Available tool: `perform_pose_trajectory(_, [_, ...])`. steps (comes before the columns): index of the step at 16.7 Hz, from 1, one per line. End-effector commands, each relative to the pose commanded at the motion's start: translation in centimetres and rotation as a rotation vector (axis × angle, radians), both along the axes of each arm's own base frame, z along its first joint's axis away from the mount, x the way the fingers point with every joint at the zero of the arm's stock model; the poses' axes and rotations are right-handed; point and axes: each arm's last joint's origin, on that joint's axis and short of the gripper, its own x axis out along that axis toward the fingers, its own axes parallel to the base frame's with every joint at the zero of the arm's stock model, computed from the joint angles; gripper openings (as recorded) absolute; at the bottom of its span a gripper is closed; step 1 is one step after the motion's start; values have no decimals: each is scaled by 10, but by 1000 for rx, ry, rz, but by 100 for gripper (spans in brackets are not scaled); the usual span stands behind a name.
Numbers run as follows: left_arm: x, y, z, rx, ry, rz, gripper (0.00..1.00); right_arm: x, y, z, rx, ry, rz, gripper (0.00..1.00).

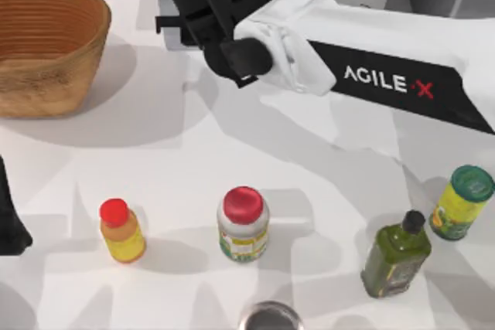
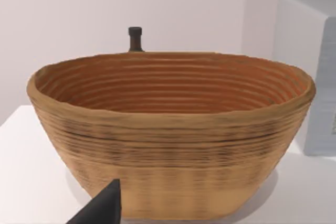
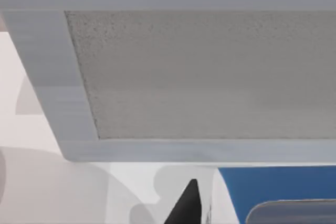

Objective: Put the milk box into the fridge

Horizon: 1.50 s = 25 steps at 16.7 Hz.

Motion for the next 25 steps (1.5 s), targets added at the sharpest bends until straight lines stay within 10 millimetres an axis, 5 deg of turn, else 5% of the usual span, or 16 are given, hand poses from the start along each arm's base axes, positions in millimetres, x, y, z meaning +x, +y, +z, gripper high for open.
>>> perform_pose_trajectory(5, [0, 0, 0, 0, 0, 0, 100, -2, -14, 7, 19, 16, 18, 0])
perform_pose_trajectory(8, [0, 0, 0, 0, 0, 0, 100, -8, -55, 25, 58, 46, 39, 0])
perform_pose_trajectory(11, [0, 0, 0, 0, 0, 0, 100, -26, -115, 36, 96, 92, 51, 0])
perform_pose_trajectory(14, [0, 0, 0, 0, 0, 0, 100, -64, -184, 36, 132, 133, 57, 0])
perform_pose_trajectory(18, [0, 0, 0, 0, 0, 0, 100, -141, -265, 32, 183, 66, 73, 0])
perform_pose_trajectory(22, [0, 0, 0, 0, 0, 0, 100, -215, -313, 14, 183, -154, 88, 0])
perform_pose_trajectory(25, [0, 0, 0, 0, 0, 0, 100, -248, -330, -11, 129, -313, 76, 0])
